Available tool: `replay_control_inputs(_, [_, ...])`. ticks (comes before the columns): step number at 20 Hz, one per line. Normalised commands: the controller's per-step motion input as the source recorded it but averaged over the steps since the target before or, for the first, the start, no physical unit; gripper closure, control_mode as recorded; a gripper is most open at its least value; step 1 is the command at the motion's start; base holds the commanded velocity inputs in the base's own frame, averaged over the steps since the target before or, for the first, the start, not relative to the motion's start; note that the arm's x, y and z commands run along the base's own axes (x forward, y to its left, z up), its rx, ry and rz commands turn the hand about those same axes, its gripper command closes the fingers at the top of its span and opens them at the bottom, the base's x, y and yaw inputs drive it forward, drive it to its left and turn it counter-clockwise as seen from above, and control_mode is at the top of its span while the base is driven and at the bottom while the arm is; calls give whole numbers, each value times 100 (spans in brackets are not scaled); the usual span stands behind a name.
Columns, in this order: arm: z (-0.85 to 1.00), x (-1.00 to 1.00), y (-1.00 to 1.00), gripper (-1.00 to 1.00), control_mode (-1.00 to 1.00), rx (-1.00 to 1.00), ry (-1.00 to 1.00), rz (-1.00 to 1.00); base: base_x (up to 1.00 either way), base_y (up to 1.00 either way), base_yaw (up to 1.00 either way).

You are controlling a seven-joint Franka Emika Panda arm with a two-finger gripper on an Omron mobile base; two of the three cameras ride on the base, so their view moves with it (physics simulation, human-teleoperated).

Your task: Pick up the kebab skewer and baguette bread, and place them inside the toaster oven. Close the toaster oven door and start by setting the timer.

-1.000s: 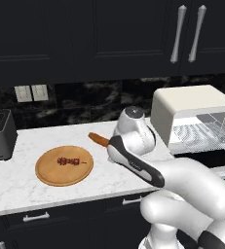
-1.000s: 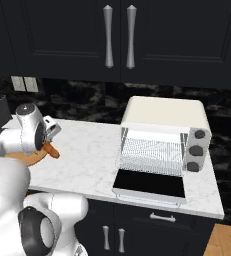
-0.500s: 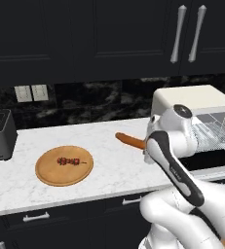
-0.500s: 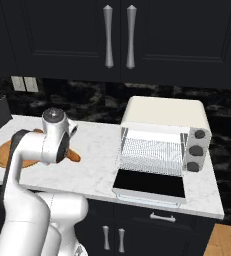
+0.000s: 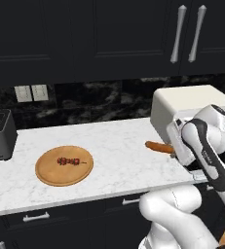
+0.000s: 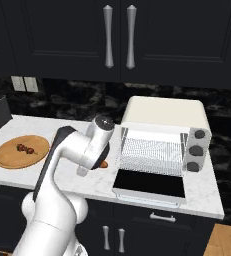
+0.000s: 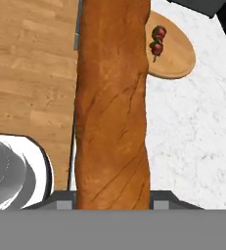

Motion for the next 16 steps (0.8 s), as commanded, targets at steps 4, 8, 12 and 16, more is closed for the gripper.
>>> replay_control_inputs(4, [40,26,-74,100,-100,0,10,25,0,0,0])
replay_control_inputs(8, [40,44,-34,100,-100,-3,0,6,0,0,0])
replay_control_inputs(12, [7,40,-12,100,-100,-21,2,-18,0,0,0])
replay_control_inputs(16, [-16,7,-29,100,-100,-26,-5,-31,0,0,0])
